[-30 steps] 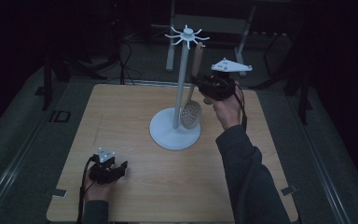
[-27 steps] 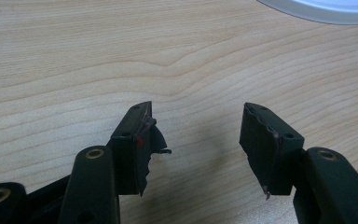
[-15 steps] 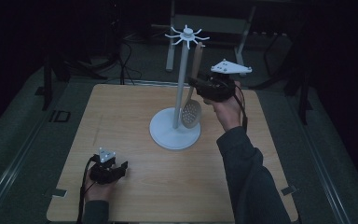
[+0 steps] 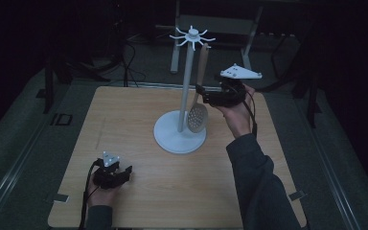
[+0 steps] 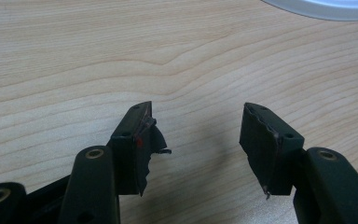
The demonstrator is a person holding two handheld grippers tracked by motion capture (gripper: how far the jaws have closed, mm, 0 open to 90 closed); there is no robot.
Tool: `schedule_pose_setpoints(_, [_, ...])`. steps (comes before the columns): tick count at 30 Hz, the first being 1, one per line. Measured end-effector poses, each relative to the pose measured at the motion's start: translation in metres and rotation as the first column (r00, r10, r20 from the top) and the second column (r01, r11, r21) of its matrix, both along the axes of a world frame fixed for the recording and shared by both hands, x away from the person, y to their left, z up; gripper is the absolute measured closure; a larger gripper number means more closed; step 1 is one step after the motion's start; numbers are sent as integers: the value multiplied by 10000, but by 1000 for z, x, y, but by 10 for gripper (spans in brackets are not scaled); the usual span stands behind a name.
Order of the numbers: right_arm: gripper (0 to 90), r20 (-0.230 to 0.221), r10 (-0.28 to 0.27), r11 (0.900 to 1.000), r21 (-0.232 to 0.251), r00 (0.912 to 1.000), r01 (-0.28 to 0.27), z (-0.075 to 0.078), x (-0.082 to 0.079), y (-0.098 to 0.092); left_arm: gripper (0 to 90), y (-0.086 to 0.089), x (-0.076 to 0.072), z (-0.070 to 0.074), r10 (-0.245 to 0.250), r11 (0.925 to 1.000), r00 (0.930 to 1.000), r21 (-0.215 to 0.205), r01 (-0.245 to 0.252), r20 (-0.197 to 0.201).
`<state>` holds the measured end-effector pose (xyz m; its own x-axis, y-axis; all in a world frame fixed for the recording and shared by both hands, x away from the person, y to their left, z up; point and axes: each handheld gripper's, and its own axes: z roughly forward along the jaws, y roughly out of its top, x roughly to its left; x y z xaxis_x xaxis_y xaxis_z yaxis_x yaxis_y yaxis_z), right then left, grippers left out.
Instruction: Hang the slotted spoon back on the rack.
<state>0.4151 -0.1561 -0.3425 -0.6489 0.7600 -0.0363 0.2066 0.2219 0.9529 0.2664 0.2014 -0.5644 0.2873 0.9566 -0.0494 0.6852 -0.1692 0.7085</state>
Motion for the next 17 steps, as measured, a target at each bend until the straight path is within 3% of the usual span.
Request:
schedule_pose_setpoints(10, [179,-55,-165,9998,-111,9998,164,-6,-9,-17,448,0,0,0,2,10000,10000,-1,-2,-2])
schedule_pose_setpoints(17, [180,-330,-277,9993,-253,9991,268,-27,-18,-32,447,0,0,0,24,10000,10000,-5,-24,10])
